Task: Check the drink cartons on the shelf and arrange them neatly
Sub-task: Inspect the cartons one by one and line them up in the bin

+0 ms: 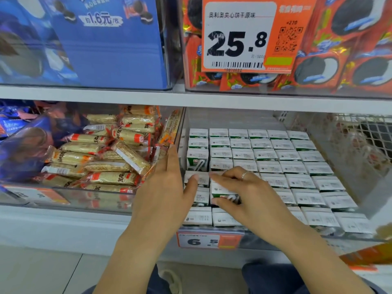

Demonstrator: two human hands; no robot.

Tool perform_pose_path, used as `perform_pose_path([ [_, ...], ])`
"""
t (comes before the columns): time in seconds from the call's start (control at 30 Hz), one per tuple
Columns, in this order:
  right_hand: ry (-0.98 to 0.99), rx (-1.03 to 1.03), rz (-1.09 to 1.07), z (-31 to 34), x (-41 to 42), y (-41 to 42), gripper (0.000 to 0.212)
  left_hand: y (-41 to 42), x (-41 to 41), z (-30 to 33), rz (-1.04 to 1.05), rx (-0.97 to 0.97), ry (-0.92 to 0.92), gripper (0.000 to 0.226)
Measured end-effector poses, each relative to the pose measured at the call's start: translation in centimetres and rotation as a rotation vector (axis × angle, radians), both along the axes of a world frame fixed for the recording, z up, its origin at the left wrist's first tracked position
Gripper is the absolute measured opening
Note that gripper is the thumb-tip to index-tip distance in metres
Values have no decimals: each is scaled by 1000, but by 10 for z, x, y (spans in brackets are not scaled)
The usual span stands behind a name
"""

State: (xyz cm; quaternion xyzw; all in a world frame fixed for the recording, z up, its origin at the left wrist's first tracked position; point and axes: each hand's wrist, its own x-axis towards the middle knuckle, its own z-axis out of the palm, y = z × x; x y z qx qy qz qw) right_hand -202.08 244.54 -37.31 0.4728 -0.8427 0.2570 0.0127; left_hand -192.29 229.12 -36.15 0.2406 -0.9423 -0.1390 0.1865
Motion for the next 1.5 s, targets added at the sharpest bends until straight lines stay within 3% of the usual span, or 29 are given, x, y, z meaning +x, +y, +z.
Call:
perform_pose_path([
  [0.17,-27,2,29,-1,-1,2,23,0,1,-1,-2,-10,4,77],
  [0.27,-233,0,36,6,-9,15,13,-1,0,-1,-5,-13,3,78],
  [0.43,-264,306,118,16,-14,21,22,1,-2,-1,-2,-21,-13,79],
  [0.67,-87,384,147,22,-9,6,40,3,-3,1,2,-17,-30,78],
  [0.9,-190,114,159,20,-9,9,23,3,0,2,13,-6,-44,79],
  [1.1,-537,-423,23,42,-13,28,16,3,-1,3,-12,12,3,75],
  [1.17,-617,-568,-96,43,-17,31,12,3,-1,6,-57,17,118,66],
  [1.33,-888,-792,-266,41,-20,24,17,17,-2,15,-177,289,528,41],
  [1.43,-997,-868,-308,37,-19,22,34,30,-3,16,-312,485,489,45],
  [1.5,-1036,-889,-336,34,-18,20,28,38,-5,14,-359,437,401,50],
])
